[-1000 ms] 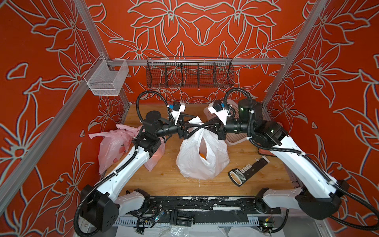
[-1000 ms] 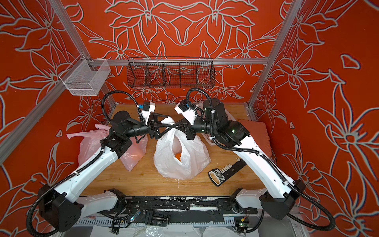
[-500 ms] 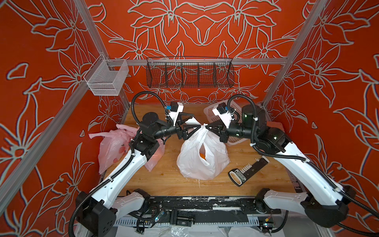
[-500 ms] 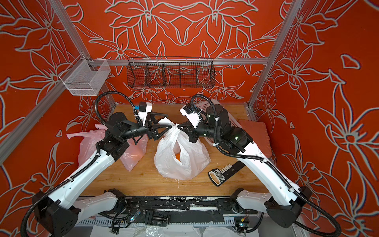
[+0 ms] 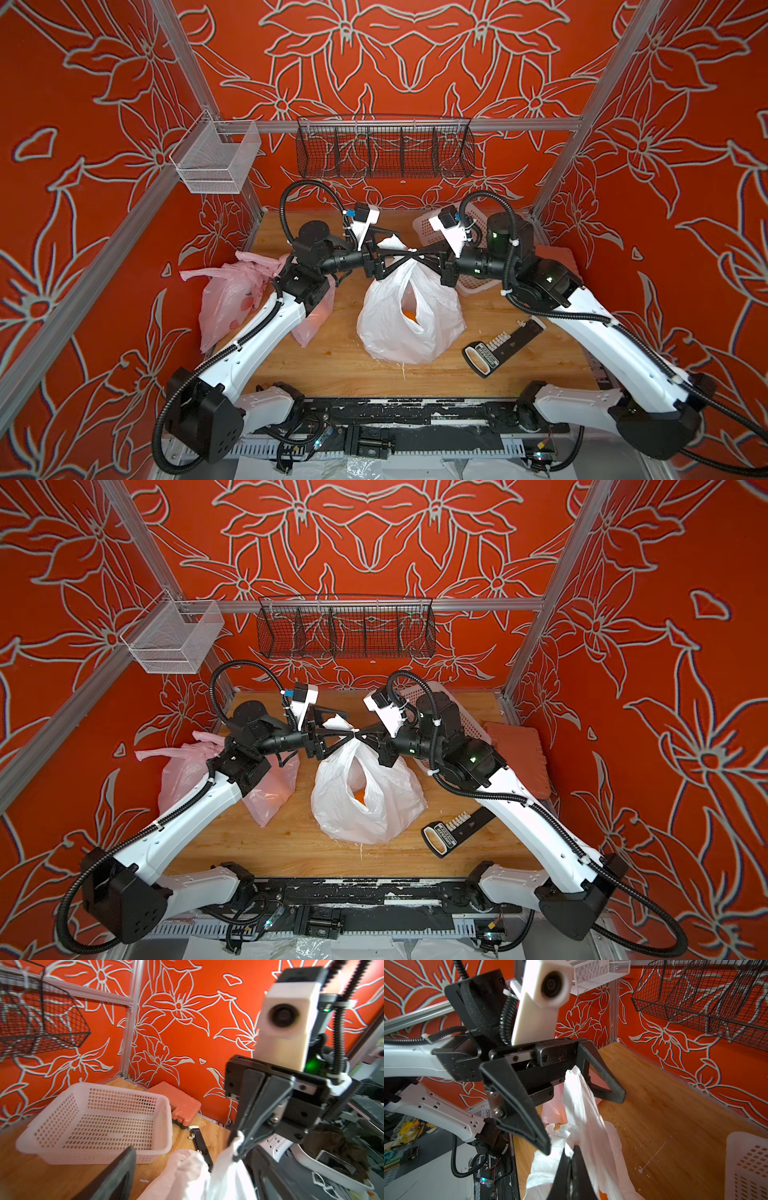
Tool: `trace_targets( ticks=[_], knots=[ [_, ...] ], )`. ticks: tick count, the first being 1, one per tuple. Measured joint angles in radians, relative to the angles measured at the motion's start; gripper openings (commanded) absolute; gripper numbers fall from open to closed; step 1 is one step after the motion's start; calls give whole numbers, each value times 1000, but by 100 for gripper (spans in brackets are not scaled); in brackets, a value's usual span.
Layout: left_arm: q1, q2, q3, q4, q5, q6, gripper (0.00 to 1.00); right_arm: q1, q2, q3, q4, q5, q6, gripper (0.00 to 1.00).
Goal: Place the oranges into plastic bags & tie knots
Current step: Tie the plastic bag at the center of the board.
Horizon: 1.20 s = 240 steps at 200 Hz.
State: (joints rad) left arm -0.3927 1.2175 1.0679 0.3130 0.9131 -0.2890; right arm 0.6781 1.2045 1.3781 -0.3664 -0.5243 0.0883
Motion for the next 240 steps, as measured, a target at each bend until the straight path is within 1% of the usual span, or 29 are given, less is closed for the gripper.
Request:
trace_targets(
  ticks=[22,43,75,101,118,126,142,160,169,182,215,240],
  knots=[
    [0,-6,0,8,50,3,84,-5,0,-35,51,-7,38,0],
    [0,-7,1,3,74,16,84,-6,0,-56,85,-10,68,0],
    [0,-1,23,-14,67,30,85,-14,-11,-84,146,-12,102,0],
    [0,0,29,-6,-31,18,85,-18,-16,-91,156,-12,110,0],
    [0,0,28,-5,-138,3,85,-18,-16,-93,160,-12,113,0],
    [0,-1,27,-5,-185,0,87,-18,-16,-96,163,-13,114,0],
    [0,-1,23,-5,-260,-8,88,-18,-16,-98,163,-15,117,0],
    [1,0,22,-5,-290,-15,89,-18,-16,-98,163,-16,121,0],
    [2,3,26,-4,-276,-14,88,-18,-16,-98,163,-16,122,0],
    [3,25,54,-5,-225,-10,88,-18,-16,-98,163,-16,123,0],
    [4,105,147,-5,16,16,85,-18,-19,-98,163,-9,129,0],
    [4,111,161,-49,121,64,83,-18,-34,-105,170,-3,134,0]
  ],
)
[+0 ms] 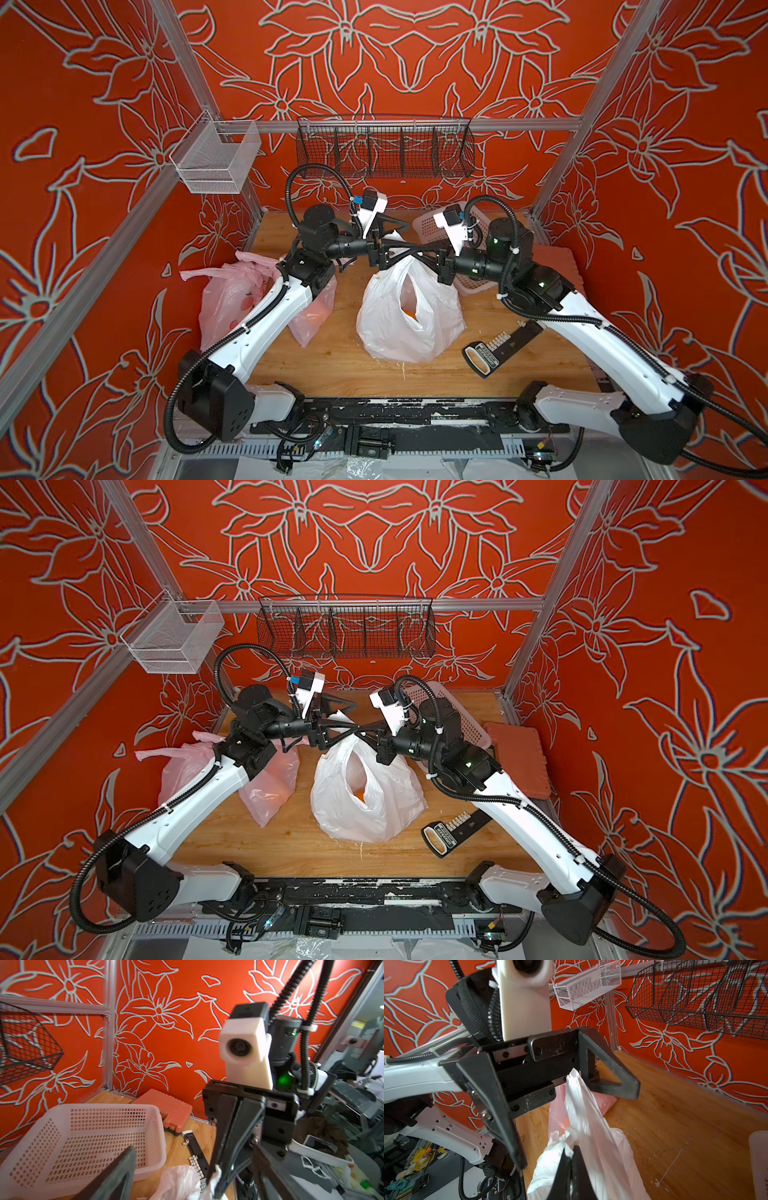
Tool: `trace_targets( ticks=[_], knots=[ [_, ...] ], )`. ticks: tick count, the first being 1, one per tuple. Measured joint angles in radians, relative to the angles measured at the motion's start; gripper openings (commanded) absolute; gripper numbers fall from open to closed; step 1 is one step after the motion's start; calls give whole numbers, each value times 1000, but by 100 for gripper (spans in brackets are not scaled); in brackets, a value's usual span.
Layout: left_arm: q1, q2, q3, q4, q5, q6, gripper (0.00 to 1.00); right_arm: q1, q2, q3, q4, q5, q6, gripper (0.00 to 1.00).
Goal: Place the oranges into plastic bags & tie knots
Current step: Tie the plastic bag at the center of the board.
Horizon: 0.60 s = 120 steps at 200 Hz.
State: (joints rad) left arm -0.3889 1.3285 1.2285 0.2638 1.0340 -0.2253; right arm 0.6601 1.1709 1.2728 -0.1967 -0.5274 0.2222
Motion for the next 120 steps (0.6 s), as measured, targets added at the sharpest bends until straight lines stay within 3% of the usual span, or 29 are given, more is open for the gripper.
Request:
trace_targets(
  ticks=[51,120],
  knots=[
    [0,-4,14,-106,95,93,83,0,-23,-29,55,17,23,0],
    [0,-26,0,-153,73,121,85,0,-25,-56,108,17,45,0]
  ],
)
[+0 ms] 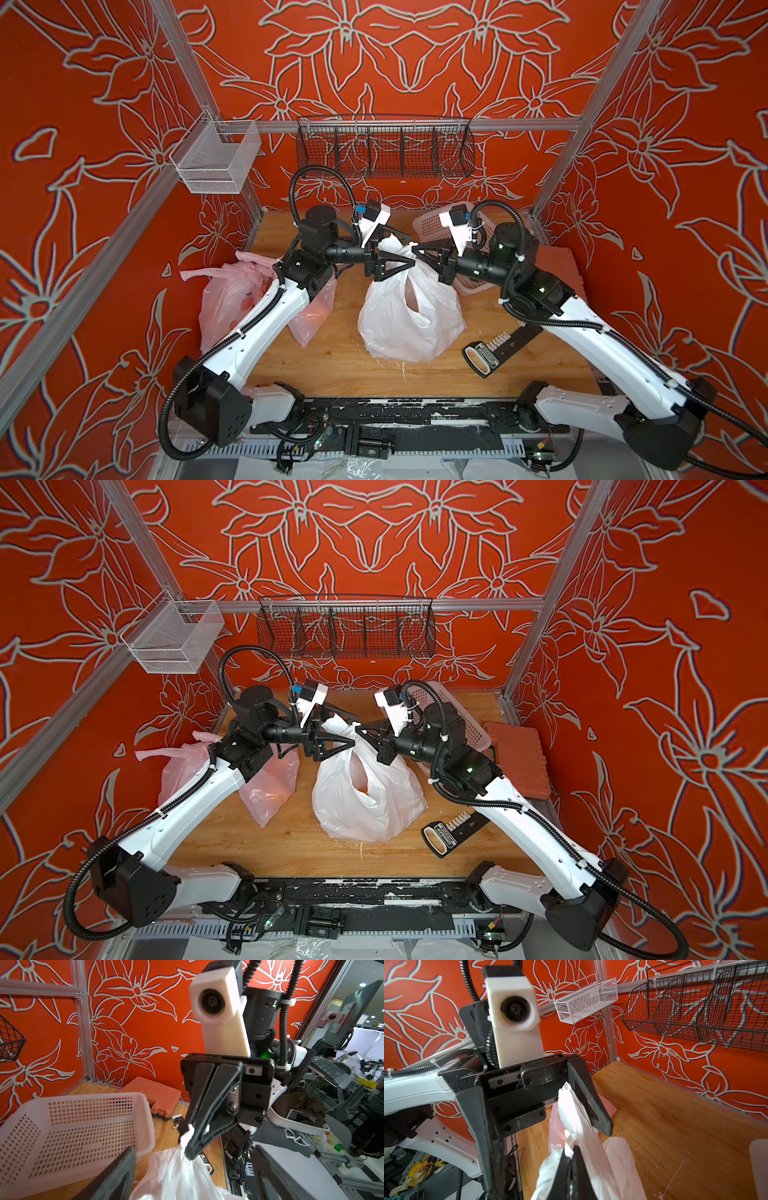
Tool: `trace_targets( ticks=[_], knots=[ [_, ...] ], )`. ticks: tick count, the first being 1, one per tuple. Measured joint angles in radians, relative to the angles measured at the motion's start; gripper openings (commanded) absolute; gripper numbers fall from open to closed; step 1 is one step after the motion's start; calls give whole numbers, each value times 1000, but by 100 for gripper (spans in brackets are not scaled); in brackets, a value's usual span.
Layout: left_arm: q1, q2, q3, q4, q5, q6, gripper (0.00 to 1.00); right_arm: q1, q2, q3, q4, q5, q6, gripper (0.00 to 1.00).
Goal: Place the oranges into plastic bags & tie knots
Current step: Tie the plastic bag at the center of the board.
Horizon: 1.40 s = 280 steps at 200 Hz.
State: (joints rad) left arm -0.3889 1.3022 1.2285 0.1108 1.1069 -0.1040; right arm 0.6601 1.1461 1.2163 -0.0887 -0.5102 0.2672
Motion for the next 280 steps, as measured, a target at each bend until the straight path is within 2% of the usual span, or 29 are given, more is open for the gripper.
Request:
trace_targets(
  ticks=[39,65,80,104,122,150,163,179,190,224,250,280],
  knots=[
    [0,0,0,-62,-6,40,86,0,6,0,27,-8,14,0],
    [0,-2,0,-122,-6,84,81,0,23,0,35,-22,25,0],
    [0,-4,0,-156,-7,106,71,0,33,0,34,-29,27,0],
    [0,-5,0,-189,-12,143,46,0,38,0,34,-31,29,0],
    [0,-5,0,-207,-18,159,31,0,38,0,34,-31,29,0],
    [0,-6,1,-227,-28,176,15,0,37,0,32,-26,28,0],
    [0,-7,3,-243,-34,189,0,0,37,0,26,-20,25,0],
    [0,-8,7,-264,-39,197,0,0,35,0,11,-11,14,49],
    [0,-11,8,-276,-40,202,0,0,29,0,-8,-4,-10,64],
    [2,-26,8,-301,-39,216,0,0,-19,-3,-154,5,-148,81],
    [2,-30,9,-304,-39,216,0,0,-50,-39,-229,-5,-245,81],
    [2,-30,15,-305,-36,216,0,3,-16,-72,-241,-3,-311,82]
  ],
)
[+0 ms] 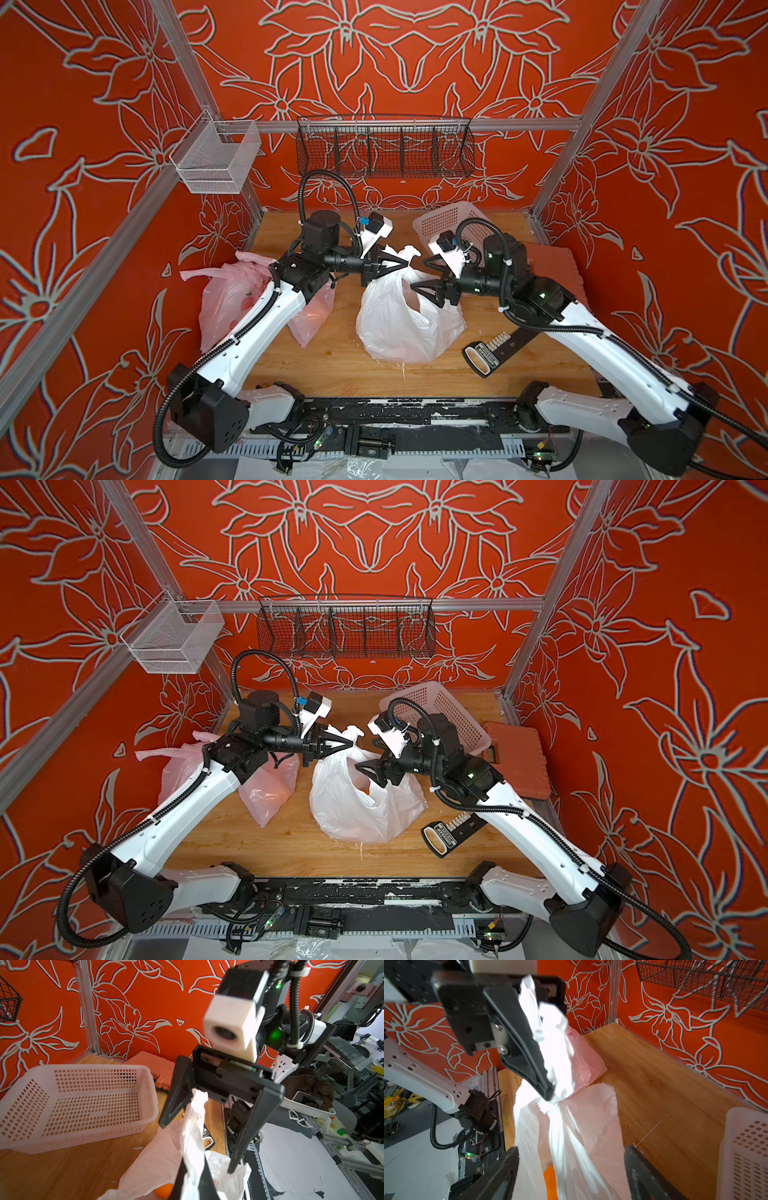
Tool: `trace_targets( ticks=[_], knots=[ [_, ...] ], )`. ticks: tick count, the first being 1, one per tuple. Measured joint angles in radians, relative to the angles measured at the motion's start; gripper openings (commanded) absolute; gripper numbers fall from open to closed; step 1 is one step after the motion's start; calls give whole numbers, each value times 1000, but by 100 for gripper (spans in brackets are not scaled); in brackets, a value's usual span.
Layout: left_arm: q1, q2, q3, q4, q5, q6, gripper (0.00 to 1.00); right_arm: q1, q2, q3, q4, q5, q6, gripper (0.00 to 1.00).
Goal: Place the oranges into plastic bags & tie knots
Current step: Tie the plastic bag at the center of the board.
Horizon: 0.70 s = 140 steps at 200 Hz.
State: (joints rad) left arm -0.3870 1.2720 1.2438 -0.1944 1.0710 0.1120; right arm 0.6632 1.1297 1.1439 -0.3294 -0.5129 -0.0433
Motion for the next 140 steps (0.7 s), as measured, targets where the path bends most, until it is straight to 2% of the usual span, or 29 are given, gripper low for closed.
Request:
trace_targets(
  ticks=[22,38,47,62,76,113,133,137,140],
  knots=[
    [0,0,2,0,2,0,0,6,53,-10,13,24,-27,80],
    [1,0,4,-3,3,0,0,8,90,-16,33,46,-37,72],
    [1,0,5,-5,3,1,0,10,104,-23,48,65,-46,57],
    [2,-1,6,-11,-1,2,0,13,109,-42,68,99,-45,22],
    [2,-1,13,-37,-20,5,0,17,98,-64,100,144,-36,0],
    [2,2,56,-147,-72,47,0,37,3,-138,212,286,14,0],
    [0,3,68,-183,-87,61,0,42,-29,-167,270,318,48,0],
    [0,5,69,-190,-90,64,0,43,-31,-170,274,322,53,12],
    [0,5,71,-195,-91,64,0,44,-31,-171,275,324,59,25]
  ],
)
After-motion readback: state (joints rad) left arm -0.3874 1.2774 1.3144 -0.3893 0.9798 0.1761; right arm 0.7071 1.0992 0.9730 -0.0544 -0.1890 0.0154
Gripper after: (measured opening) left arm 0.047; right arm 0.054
